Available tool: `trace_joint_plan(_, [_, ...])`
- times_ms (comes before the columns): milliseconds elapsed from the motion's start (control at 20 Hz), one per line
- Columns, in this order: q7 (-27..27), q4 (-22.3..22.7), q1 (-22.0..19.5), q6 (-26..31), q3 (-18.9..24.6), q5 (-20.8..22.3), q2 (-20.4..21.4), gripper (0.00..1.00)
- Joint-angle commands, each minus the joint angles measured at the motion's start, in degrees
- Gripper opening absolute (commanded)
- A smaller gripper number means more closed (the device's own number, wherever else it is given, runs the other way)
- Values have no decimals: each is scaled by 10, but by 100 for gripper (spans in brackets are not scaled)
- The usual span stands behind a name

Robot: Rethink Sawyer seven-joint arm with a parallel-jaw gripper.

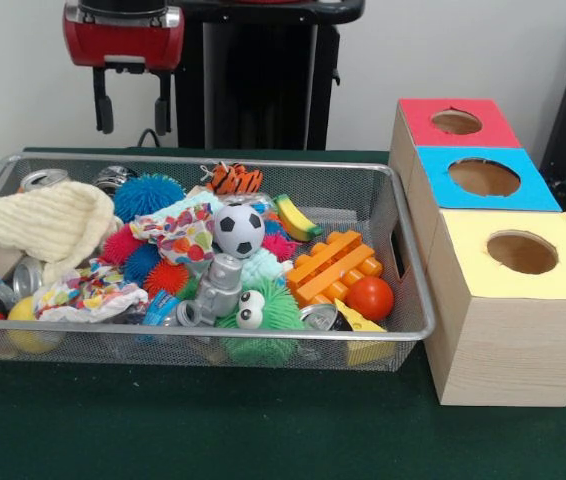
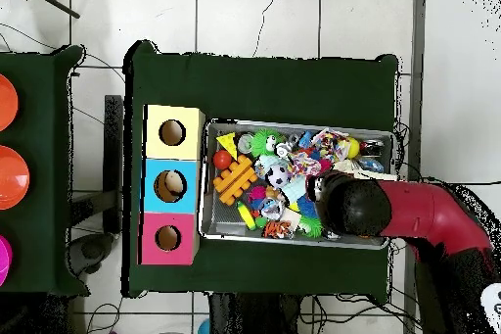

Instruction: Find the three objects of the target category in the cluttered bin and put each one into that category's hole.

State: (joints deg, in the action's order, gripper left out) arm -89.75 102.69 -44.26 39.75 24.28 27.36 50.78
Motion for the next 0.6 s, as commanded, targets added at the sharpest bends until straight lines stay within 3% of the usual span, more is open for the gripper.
trace_joint_plan(50, [-16, 27, 18, 2, -10, 17, -11, 100])
trace_joint_plan(400, [174, 3, 0, 34, 75, 61, -49, 100])
trace_joint_plan(600, [199, 9, -15, 36, 109, 68, -59, 100])
